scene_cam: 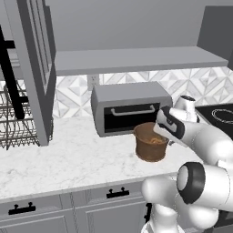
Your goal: Open the cabinet, pick up the bread from the cabinet and place it in the basket. Then move the basket to the dining counter.
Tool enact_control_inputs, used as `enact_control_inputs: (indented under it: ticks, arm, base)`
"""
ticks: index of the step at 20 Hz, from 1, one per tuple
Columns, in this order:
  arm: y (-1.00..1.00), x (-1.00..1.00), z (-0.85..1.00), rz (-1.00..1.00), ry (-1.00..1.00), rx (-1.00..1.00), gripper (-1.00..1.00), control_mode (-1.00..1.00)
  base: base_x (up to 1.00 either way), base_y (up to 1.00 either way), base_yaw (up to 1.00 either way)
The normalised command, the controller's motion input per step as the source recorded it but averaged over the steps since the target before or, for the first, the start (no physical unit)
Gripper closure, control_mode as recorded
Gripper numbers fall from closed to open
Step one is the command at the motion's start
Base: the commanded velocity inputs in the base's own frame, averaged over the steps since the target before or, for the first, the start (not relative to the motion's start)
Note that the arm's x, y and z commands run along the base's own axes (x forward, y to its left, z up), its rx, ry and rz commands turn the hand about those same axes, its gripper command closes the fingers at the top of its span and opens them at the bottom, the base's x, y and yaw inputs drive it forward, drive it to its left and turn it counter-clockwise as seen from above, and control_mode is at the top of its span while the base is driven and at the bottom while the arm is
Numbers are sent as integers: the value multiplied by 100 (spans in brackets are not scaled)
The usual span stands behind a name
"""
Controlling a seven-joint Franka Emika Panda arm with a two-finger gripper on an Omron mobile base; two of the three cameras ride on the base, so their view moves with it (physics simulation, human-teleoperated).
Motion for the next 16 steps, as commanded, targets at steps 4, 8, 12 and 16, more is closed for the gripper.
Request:
enact_control_inputs:
  ticks: [4,8,12,16]
  arm:
    - [14,-40,61,-12,0,10,100,-100]
    - [8,-38,82,-10,0,12,100,-100]
    - [5,-36,96,-4,0,4,100,-100]
    - [9,-42,75,-3,-6,-4,100,-100]
  base:
    - [0,0,0]
    - [0,0,0]
    - [0,0,0]
    - [0,0,0]
